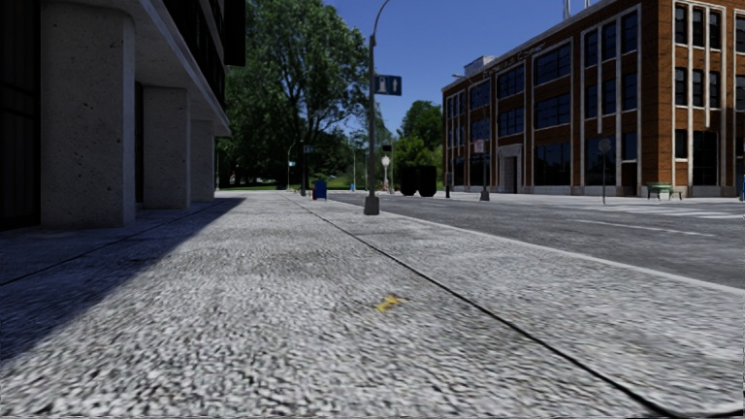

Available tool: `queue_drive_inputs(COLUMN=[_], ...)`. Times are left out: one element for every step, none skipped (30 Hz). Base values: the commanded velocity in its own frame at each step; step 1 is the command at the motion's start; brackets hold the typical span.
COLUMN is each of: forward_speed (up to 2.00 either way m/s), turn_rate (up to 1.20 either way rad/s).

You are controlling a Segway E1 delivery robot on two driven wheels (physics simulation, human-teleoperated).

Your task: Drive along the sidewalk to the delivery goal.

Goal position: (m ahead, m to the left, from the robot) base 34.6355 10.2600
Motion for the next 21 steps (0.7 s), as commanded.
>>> queue_drive_inputs(forward_speed=[2.00,2.00,2.00,2.00,2.00,2.00,2.00,2.00,2.00,2.00,2.00,2.00,2.00,2.00,2.00,2.00,2.00,2.00,2.00,2.00,2.00], turn_rate=[0.39,0.39,0.40,0.41,0.42,0.42,0.42,0.43,0.43,0.43,0.43,0.44,0.44,0.44,0.44,0.44,0.44,0.44,0.44,0.44,0.44])
